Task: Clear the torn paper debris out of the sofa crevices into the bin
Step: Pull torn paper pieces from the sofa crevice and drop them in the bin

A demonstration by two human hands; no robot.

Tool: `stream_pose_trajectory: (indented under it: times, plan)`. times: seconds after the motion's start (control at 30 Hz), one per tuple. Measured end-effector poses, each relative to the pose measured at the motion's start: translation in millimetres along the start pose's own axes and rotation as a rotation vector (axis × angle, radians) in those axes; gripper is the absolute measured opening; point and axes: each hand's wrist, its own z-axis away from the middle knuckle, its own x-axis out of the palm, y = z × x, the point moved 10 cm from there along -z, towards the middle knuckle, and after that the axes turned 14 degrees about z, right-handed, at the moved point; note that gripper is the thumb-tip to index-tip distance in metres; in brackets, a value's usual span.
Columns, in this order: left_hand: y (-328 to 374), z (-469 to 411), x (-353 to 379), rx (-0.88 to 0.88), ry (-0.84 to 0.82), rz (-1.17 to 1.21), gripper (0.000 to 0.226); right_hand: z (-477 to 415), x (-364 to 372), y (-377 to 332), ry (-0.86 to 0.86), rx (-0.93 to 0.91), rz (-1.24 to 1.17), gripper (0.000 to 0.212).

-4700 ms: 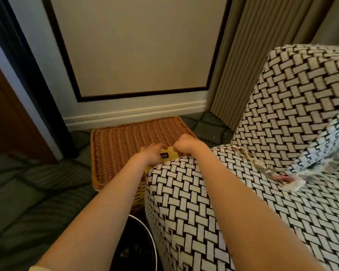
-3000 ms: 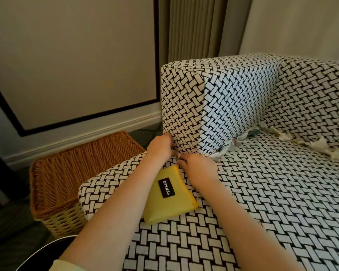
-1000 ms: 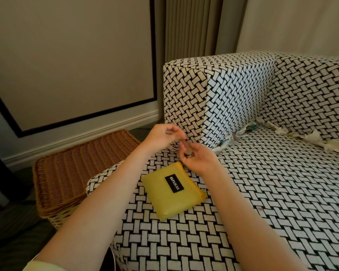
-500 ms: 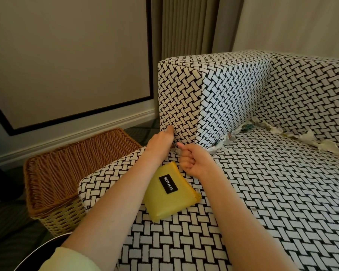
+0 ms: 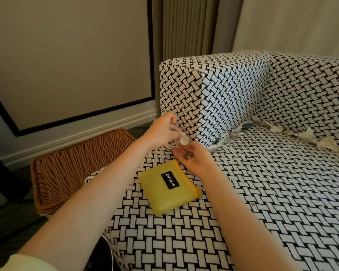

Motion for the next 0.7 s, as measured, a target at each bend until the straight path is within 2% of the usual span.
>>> stream_pose_trajectory:
  times: [0.1,0.2,0.3,0.37,0.4,0.47,0.5,0.53,0.6,0.7]
  plan:
    - [-6,6,13,-0.057,-0.153,-0.084,0.032,1,-1,4,-0.067,0.051,-0.138,0.037]
    - [-10,9,15,-0.054,-0.179,-0.088,0.023,5,1,2,-0.098,0.068,-0.244,0.036]
    - [-1,12,10,-0.015,-0.218,-0.14,0.016,5,-6,1,-0.034,0.09,-0.231,0.03]
    - [-6,22,18,-0.111,-0.387,-0.232,0.011,6,-9,2,-0.003,0.119,-0.199,0.024]
    - [-12,31,24,-0.186,-0.507,-0.322,0.013,8,-10,2,0.005,0.125,-0.191,0.023]
    - [-29,51,33,-0.318,-0.722,-0.539,0.04,9,-12,2,0.02,0.133,-0.175,0.023]
    - [-36,56,35,-0.353,-0.772,-0.611,0.049,10,-12,3,0.028,0.135,-0.167,0.024]
    - [-39,57,36,-0.356,-0.776,-0.643,0.051,11,-12,3,0.034,0.139,-0.161,0.024]
    - [-36,51,38,-0.291,-0.718,-0.63,0.041,13,-13,3,0.049,0.136,-0.143,0.025]
    - [-23,41,35,-0.181,-0.632,-0.582,0.034,15,-14,-3,0.051,0.095,-0.089,0.052]
